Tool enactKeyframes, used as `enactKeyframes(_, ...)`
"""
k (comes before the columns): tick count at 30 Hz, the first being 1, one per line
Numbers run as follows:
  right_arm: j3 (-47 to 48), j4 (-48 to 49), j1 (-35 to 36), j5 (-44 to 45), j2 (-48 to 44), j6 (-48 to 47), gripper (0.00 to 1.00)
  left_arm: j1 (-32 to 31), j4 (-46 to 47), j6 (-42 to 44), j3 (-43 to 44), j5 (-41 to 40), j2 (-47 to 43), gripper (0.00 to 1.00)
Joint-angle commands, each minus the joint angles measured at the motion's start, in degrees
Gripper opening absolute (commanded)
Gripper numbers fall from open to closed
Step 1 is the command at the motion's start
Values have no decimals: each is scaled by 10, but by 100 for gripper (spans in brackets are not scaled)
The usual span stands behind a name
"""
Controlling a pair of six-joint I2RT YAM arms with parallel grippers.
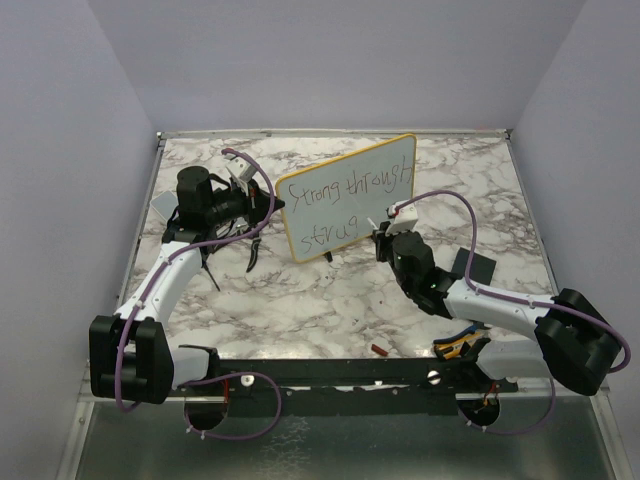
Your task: Write a sentence on the whiteboard
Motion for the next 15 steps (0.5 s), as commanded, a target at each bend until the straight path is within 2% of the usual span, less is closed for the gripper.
enactKeyframes(1, 12, 19, -16, 6, 16, -17, 1, 1, 7, 17, -9, -9, -10, 0)
enactKeyframes(15, 38, 48, -22, -24, 30, -49, 0, 1, 8, 17, -8, -7, -7, 0)
